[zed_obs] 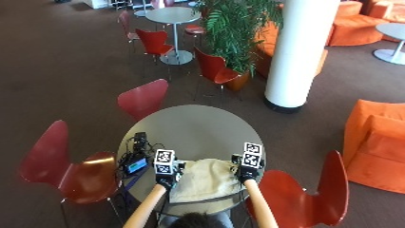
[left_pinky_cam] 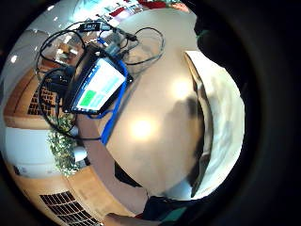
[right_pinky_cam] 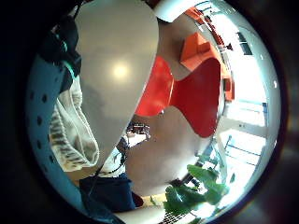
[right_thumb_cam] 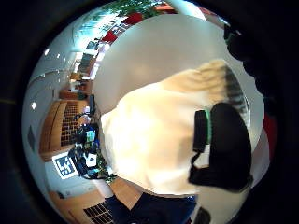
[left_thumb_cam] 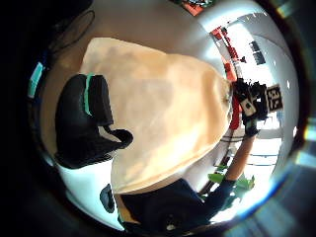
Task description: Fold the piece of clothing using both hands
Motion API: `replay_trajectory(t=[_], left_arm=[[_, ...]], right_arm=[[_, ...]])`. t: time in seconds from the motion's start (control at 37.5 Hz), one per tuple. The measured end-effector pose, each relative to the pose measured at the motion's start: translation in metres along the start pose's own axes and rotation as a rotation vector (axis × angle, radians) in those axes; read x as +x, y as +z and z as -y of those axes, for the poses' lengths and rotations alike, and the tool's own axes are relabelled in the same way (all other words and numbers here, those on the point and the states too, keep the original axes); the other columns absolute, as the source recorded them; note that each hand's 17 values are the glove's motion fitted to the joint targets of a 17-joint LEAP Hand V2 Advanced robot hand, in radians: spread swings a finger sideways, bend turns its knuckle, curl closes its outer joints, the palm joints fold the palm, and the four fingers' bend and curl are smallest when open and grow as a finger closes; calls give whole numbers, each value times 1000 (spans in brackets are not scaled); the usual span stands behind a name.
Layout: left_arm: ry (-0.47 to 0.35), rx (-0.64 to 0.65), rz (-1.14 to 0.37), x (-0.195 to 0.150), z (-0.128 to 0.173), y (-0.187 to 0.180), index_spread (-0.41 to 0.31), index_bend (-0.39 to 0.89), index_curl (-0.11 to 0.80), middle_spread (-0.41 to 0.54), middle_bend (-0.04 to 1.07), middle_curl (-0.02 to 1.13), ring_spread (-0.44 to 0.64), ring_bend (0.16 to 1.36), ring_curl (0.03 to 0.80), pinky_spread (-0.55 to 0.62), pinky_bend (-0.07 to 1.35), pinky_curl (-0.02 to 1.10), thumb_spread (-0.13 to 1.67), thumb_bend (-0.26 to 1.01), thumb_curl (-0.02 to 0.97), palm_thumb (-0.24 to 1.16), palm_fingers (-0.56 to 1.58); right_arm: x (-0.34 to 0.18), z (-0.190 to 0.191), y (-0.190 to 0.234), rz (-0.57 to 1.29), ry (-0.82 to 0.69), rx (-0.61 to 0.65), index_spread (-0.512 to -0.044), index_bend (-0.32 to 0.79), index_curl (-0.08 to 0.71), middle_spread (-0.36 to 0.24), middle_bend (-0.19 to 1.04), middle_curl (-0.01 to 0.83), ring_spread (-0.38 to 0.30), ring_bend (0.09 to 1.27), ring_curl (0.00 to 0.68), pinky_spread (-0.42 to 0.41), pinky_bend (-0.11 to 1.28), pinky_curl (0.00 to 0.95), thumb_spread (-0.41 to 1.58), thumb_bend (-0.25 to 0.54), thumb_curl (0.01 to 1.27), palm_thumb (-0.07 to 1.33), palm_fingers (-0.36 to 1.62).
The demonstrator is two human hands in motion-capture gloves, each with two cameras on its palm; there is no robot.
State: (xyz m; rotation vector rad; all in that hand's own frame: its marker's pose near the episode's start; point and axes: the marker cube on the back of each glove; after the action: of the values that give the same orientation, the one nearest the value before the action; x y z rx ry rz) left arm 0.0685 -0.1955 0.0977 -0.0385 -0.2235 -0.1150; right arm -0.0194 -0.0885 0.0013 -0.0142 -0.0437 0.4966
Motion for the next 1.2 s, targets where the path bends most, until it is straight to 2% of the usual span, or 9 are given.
replay_trajectory(t=[0.11, 0.32, 0.45, 0.59, 0.69, 0.91, 0.93, 1.01, 1.2], left_arm=[[46, -111, -19, 12, -42, -7, -126, 190, 401, -41, 124, 408, -55, 502, 403, -77, 451, 431, 1271, -35, 471, 525, 471], [85, -244, -41, 32, -69, -3, -125, 197, 413, -3, 139, 373, 16, 476, 377, -7, 404, 399, 1308, -34, 422, 428, 494], [62, -275, -47, 36, -72, 10, -119, 198, 424, 14, 151, 366, 71, 457, 372, 53, 349, 387, 1332, -33, 380, 339, 444], [45, -297, -61, 38, -71, 22, -116, 181, 424, 22, 151, 353, 108, 446, 360, 90, 324, 373, 1354, -26, 349, 288, 437], [39, -295, -58, 42, -73, 25, -114, 183, 425, 26, 156, 348, 137, 432, 352, 104, 314, 368, 1367, -17, 333, 271, 434], [41, -218, -21, 47, -62, 29, -108, 172, 421, 20, 172, 347, 167, 414, 339, 119, 287, 361, 1391, -11, 310, 251, 450], [48, -229, -36, 50, -63, 28, -108, 174, 421, 20, 170, 347, 169, 412, 338, 120, 285, 361, 1393, -11, 308, 249, 452], [68, -249, -74, 57, -65, 28, -105, 177, 421, 15, 171, 347, 175, 405, 334, 122, 276, 359, 1398, -9, 302, 246, 459], [87, -275, -99, 64, -66, 28, -103, 174, 418, 9, 173, 349, 180, 390, 328, 116, 259, 358, 1400, -11, 291, 238, 465]], right_arm=[[12, -6, 7, 33, 66, -41, -225, 25, 208, -134, 170, 428, -171, 526, 432, -215, 679, 394, 1142, -94, 501, 713, 843], [19, -4, 20, 125, 139, -180, -169, 21, 165, -66, 194, 430, -142, 563, 438, -195, 714, 398, 1235, -40, 453, 556, 841], [11, 3, 27, 127, 119, -162, -146, 19, 138, -44, 199, 435, -130, 586, 442, -184, 719, 396, 1265, -19, 445, 546, 820], [2, -1, 33, 98, 106, -191, -129, 4, 111, -34, 216, 441, -134, 612, 442, -180, 733, 391, 1268, 30, 469, 663, 835], [0, 4, 33, 58, 135, -141, -111, -30, 76, -46, 220, 441, -172, 666, 444, -235, 798, 393, 1241, 53, 488, 747, 948], [13, 14, 31, 160, 182, -124, -129, 25, 75, -110, 257, 460, -221, 664, 449, -302, 804, 399, 1102, 29, 521, 838, 1061], [18, 16, 32, 191, 200, -128, -160, 75, 91, -135, 297, 477, -229, 671, 455, -316, 764, 389, 1025, 17, 536, 853, 1147], [34, 19, 33, 256, 264, -159, -192, 110, 115, -160, 333, 491, -232, 682, 463, -318, 733, 391, 907, 4, 563, 899, 1206], [57, 21, 16, 192, 290, -91, -237, 129, 165, -196, 360, 507, -237, 693, 473, -317, 718, 400, 710, -18, 605, 970, 1239]])
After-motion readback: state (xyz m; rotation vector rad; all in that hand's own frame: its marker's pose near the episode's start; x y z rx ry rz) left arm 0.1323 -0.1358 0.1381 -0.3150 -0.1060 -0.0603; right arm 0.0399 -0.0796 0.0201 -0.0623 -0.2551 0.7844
